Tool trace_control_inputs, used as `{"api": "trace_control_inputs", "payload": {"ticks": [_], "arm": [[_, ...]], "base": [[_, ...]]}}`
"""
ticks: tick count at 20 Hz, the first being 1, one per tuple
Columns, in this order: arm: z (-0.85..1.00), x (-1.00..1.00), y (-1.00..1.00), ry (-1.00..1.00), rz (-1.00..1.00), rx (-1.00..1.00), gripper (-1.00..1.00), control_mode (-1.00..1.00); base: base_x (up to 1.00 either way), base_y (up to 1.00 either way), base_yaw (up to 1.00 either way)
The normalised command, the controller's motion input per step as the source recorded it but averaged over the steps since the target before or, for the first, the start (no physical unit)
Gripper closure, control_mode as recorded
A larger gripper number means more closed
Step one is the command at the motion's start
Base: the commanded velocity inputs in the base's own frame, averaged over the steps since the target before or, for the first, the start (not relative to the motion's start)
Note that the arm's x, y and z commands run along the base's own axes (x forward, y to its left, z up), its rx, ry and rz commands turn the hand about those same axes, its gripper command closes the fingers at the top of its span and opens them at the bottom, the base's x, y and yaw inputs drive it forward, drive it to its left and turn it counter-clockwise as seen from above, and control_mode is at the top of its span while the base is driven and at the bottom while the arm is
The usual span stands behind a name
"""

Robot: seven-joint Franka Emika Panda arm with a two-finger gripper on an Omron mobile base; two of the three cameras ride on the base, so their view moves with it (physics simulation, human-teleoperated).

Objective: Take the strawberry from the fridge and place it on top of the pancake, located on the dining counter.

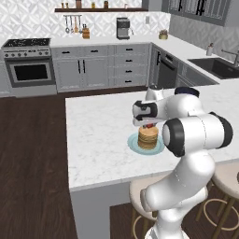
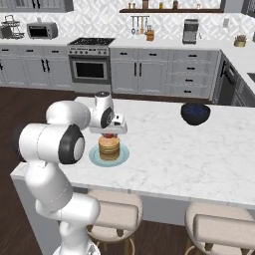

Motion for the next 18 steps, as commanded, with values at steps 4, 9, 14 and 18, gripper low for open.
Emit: {"api": "trace_control_inputs", "payload": {"ticks": [4,9,14,18], "arm": [[-0.06,0.06,0.0,0.0,0.02,-0.01,1.0,-1.0],[-0.05,0.0,0.0,0.02,0.01,0.0,1.0,-1.0],[-0.07,0.0,0.0,0.04,0.0,0.0,-1.0,-1.0],[0.0,0.0,0.0,0.0,0.0,0.0,-1.0,-1.0]], "base": [[0.0,0.0,0.0],[0.0,0.0,0.0],[0.0,0.0,0.0],[0.0,0.0,0.0]]}}
